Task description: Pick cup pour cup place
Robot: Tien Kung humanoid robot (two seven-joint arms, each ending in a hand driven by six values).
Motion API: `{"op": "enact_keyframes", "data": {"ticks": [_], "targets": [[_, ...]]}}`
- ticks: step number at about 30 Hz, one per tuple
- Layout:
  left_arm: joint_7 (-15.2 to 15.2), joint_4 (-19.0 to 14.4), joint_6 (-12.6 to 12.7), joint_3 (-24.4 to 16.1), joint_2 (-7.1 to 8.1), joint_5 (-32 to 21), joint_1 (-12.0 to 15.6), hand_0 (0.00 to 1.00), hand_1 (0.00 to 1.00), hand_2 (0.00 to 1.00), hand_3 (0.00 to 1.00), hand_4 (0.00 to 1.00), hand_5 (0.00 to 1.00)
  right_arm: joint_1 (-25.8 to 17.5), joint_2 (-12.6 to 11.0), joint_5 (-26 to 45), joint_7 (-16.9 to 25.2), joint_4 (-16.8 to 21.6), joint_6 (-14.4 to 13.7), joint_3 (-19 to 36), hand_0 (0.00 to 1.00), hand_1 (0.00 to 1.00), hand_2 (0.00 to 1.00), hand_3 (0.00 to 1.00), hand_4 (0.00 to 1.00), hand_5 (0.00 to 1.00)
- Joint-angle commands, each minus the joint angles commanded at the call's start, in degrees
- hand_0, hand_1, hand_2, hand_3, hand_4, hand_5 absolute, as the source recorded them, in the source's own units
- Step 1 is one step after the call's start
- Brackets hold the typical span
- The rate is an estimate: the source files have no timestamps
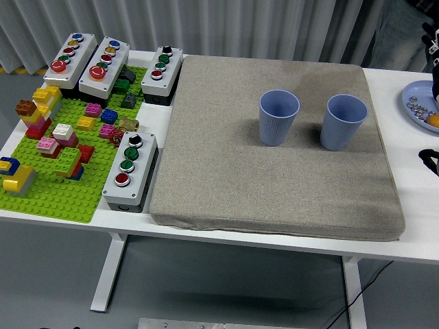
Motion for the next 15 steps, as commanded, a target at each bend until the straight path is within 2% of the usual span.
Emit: {"op": "enact_keyframes", "data": {"ticks": [4,6,7,11,15], "targets": [[0.0,0.0,-0.1,0.1,-0.04,0.0,0.0,0.766,0.759,0.819,0.659,0.501,0.989,-2.0,-1.3,-2.7,-2.6,0.4,4.7,0.3,0.977,0.928,0.998,0.998,0.890,0.245],[0.0,0.0,-0.1,0.2,-0.05,0.0,0.1,0.766,0.759,0.819,0.659,0.501,0.989,-3.0,-1.8,-3.0,-3.1,0.7,5.9,0.1,0.977,0.928,0.998,0.998,0.890,0.245],[0.0,0.0,-0.1,0.2,-0.07,0.1,0.1,0.766,0.758,0.819,0.659,0.501,0.989,-3.9,-2.3,-3.1,-3.5,0.8,6.6,-0.1,0.972,0.931,0.998,0.998,0.883,0.181],[0.0,0.0,-0.1,0.3,-0.11,0.2,0.2,0.766,0.758,0.819,0.659,0.501,0.989,-6.6,-3.0,-3.7,-4.6,1.4,8.3,-0.7,0.972,0.931,0.998,0.998,0.883,0.181],[0.0,0.0,-0.2,0.4,-0.12,0.4,0.1,0.766,0.758,0.818,0.659,0.498,0.986,-8.2,-2.9,-4.1,-5.0,2.0,8.6,-1.0,0.971,0.933,0.998,0.998,0.880,0.175]]}}
